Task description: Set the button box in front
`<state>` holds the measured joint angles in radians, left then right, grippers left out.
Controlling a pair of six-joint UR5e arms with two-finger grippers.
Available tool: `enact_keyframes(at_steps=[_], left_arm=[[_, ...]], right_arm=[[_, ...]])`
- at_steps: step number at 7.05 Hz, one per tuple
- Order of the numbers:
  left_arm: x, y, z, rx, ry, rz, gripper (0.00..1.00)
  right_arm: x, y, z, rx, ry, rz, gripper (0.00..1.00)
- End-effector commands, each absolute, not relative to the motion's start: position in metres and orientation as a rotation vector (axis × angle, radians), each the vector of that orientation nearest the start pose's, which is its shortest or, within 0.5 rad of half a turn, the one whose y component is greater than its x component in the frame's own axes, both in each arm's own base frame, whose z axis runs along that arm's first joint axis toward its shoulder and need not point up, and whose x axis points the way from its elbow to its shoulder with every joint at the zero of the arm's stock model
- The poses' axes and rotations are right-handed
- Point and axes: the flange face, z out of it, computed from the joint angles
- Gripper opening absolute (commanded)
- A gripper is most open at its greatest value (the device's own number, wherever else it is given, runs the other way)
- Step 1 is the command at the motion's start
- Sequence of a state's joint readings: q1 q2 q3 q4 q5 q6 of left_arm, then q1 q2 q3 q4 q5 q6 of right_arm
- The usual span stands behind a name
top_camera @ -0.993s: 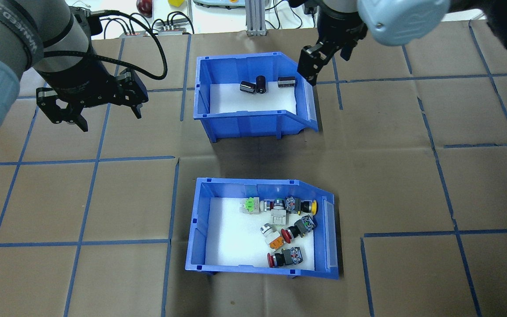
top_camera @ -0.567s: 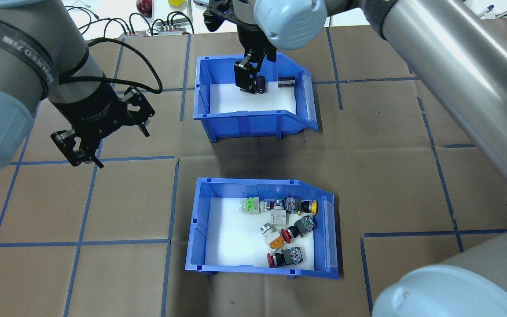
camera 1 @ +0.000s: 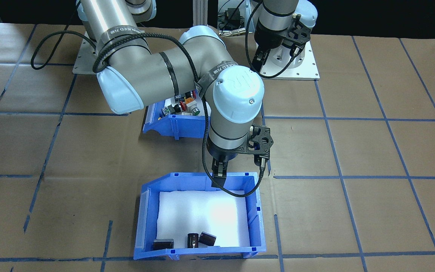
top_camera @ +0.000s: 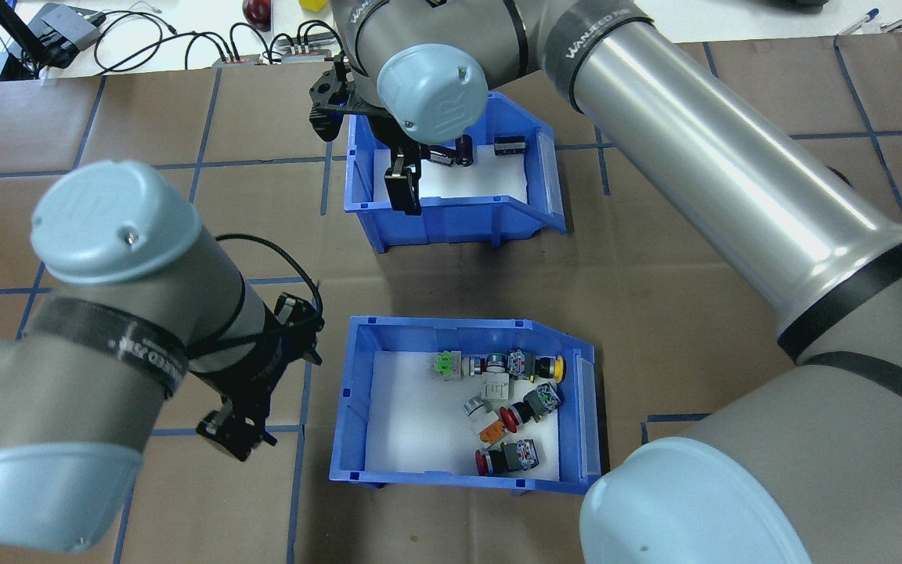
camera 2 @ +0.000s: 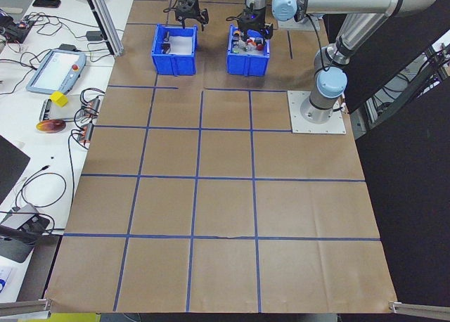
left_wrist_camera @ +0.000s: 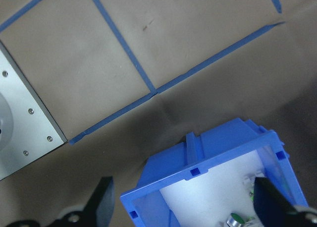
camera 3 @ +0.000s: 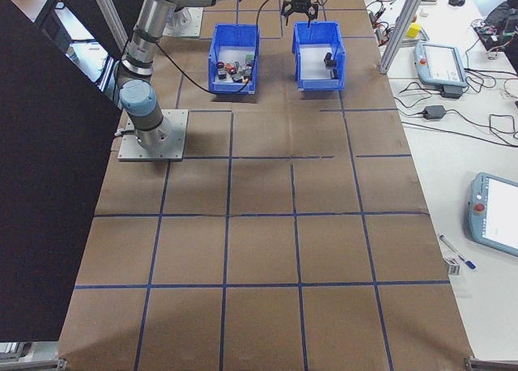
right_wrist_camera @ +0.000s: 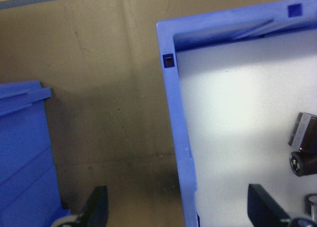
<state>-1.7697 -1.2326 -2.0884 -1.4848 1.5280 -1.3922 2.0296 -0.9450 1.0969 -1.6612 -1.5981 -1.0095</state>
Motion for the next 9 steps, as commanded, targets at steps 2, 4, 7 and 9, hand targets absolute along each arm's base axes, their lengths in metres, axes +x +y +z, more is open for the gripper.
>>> enact_keyframes(at_steps=[2,4,7,9], left_arm=[[-0.241,-0.232,0.355,-1.943,2.375,0.237,0.96],[-0.261,-0.216,0.308,-2.031,2.391,0.223,0.96],[-0.278,-0.218,0.289,-2.099,2.347,0.211,0.95],[-0.280,-0.222,0.292,-2.109,2.365,0.188,0.95]], right_arm=[[0.444,-0.596,0.292,-2.231,2.222,0.115,1.00],[0.436,-0.598,0.270,-2.245,2.252,0.005,0.96],[0.435,-0.594,0.274,-2.251,2.251,0.002,0.35],[0.432,-0.600,0.285,-2.258,2.285,-0.021,0.15]])
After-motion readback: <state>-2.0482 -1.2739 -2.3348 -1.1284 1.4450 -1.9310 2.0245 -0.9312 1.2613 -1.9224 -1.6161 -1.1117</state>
